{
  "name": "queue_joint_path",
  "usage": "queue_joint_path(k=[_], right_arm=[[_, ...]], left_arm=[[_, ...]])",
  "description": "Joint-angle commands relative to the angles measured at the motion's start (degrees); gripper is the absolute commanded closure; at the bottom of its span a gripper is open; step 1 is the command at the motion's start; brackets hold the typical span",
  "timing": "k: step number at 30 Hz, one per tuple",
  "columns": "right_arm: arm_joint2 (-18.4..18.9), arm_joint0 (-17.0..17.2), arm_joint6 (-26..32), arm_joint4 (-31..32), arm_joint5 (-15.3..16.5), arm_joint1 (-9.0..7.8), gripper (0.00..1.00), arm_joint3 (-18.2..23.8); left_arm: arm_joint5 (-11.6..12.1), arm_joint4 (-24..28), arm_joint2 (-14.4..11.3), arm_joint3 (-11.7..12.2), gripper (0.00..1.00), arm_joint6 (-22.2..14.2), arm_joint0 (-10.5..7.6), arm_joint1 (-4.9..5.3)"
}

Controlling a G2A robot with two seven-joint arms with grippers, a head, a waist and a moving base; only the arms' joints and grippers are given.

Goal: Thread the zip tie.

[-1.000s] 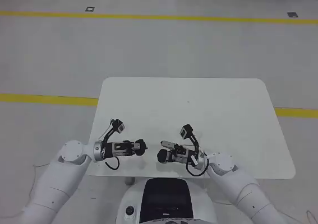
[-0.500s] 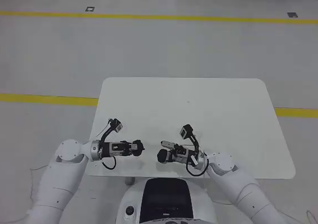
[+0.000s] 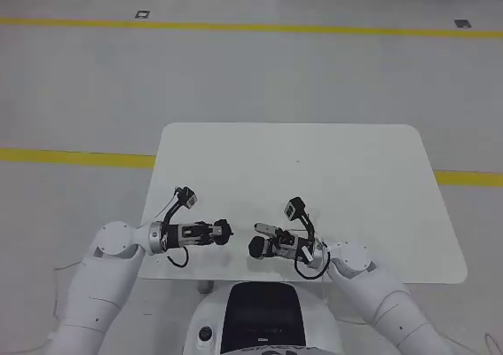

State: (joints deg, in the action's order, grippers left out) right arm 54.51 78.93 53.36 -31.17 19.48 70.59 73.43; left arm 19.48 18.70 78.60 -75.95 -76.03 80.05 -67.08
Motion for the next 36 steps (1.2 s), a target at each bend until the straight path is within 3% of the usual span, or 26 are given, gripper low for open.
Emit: queue_joint_path(k=[1,8,16,22,25,30,34,36], right_arm=[[0.0,0.0,0.0,0.0,0.0,0.0,0.0,0.0],[0.0,0.0,0.0,0.0,0.0,0.0,0.0,0.0],[0.05,0.01,-0.32,0.14,-0.04,-0.01,0.0,0.09],[4.25,2.46,-6.66,10.66,-0.72,-1.53,0.0,7.58],[7.0,4.89,-10.79,19.58,-4.9,-2.68,0.0,14.43],[9.71,8.53,-14.81,34.16,-15.66,-4.14,0.0,25.6],[9.07,9.77,-16.12,45.71,-23.47,-4.74,0.0,30.93],[7.82,10.02,-16.23,50.72,-25.47,-4.87,0.0,31.77]], left_arm=[[0.0,1.43,-0.07,0.61,1.0,0.19,-0.14,0.0],[0.0,4.97,0.45,2.51,1.0,-1.42,-1.07,-0.36],[0.0,8.24,2.28,3.02,1.0,-3.36,-1.28,-1.87],[0.0,8.24,2.28,3.02,1.0,-3.36,-1.28,-1.87],[0.0,8.24,2.28,3.02,1.0,-3.36,-1.28,-1.87],[0.0,8.24,2.28,3.02,1.0,-3.36,-1.28,-1.87],[0.0,8.24,2.28,3.02,1.0,-3.36,-1.28,-1.87],[0.0,8.24,2.28,3.02,1.0,-3.36,-1.28,-1.87]])
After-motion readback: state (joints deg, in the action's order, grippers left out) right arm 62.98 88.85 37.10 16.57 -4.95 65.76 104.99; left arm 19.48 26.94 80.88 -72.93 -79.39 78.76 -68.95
